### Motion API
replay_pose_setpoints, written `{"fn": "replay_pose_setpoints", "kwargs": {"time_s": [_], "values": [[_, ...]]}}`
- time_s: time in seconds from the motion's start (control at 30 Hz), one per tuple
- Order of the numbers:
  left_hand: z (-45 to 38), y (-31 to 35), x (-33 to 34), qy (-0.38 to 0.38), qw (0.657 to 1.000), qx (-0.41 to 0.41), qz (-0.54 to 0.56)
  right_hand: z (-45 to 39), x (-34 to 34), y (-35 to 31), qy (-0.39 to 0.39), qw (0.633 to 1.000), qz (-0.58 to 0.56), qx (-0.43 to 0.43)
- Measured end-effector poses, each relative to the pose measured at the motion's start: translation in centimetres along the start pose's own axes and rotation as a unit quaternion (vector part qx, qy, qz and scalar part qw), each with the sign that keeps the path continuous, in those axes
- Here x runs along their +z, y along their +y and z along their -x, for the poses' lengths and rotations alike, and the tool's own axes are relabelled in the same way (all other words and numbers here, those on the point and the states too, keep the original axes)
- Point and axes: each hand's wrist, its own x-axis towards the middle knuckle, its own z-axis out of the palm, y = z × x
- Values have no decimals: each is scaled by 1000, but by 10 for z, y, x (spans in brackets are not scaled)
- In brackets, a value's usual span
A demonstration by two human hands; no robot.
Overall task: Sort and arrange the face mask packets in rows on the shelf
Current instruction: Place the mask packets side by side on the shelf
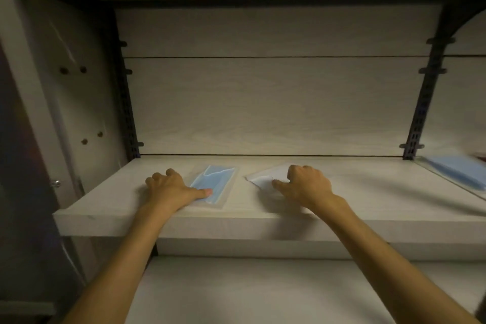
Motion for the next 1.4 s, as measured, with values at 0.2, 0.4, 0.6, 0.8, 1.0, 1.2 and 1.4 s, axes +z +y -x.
{"fn": "replay_pose_setpoints", "kwargs": {"time_s": [0.2,0.4,0.6,0.8,1.0,1.2,1.4], "values": [[-22,-7,-5,-47,996,33,73,-3,11,-15,-23,991,87,100],[-26,-8,-5,-40,993,63,87,-12,14,-35,-28,990,54,126],[-29,-19,-7,-22,973,90,213,-21,4,-34,-21,991,-74,108],[-14,-23,-12,-127,867,34,481,-23,4,-20,14,927,-305,215],[-16,-26,-8,-128,836,18,533,-26,11,-3,139,855,-446,227],[-17,-26,-6,-138,840,21,524,-31,2,-7,304,867,-372,135],[-18,-29,-6,-153,830,33,535,-19,-12,-39,374,911,-109,-136]]}}
